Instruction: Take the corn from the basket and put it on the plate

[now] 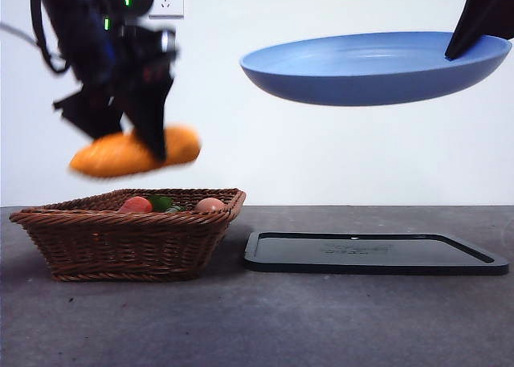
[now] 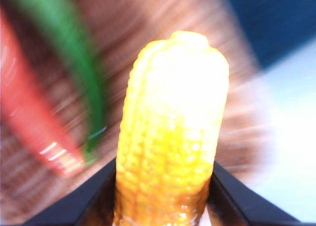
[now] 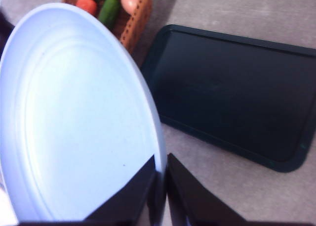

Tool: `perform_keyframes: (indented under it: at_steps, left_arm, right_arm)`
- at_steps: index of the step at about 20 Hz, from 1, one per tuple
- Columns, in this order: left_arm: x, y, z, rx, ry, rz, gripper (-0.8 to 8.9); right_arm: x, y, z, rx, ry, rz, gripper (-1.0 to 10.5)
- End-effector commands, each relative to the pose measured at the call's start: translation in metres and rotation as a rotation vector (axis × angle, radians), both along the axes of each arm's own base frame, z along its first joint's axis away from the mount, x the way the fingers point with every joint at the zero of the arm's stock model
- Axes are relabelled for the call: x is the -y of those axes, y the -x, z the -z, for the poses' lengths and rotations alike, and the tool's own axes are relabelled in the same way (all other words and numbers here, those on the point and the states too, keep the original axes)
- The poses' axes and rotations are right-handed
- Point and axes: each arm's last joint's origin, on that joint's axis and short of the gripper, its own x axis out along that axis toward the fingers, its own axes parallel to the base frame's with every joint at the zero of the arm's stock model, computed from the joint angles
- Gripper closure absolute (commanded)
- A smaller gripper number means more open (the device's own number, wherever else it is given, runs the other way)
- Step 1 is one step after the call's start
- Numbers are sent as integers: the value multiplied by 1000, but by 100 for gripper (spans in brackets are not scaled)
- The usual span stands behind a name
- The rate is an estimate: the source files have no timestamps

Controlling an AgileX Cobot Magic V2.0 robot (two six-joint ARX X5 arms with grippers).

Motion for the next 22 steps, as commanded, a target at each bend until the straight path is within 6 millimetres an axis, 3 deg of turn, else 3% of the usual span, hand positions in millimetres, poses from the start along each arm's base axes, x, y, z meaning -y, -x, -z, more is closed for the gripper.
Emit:
perform_keyframes:
  at_steps: [1, 5, 11, 16, 20, 22]
  left_arm:
    - [5, 7, -26, 8, 142, 41, 691]
    - [15, 27, -49, 30, 274, 141, 691]
    - [68, 41, -40, 65, 302, 306, 691]
    - [101, 35, -8, 73, 202, 345, 690]
    - [111, 26, 20, 4, 164, 344, 682]
    - [113, 25, 25, -16, 155, 338, 625]
  right_arm:
    - [-1, -8, 3, -20, 32, 18, 944]
    - [-4, -29, 25, -119, 54, 27, 944]
    - [-27, -57, 57, -236, -33, -53, 944]
    - [-34, -61, 61, -245, -52, -74, 944]
    - [-34, -61, 61, -246, -53, -73, 944]
    - [-34, -60, 61, -249, -52, -74, 944]
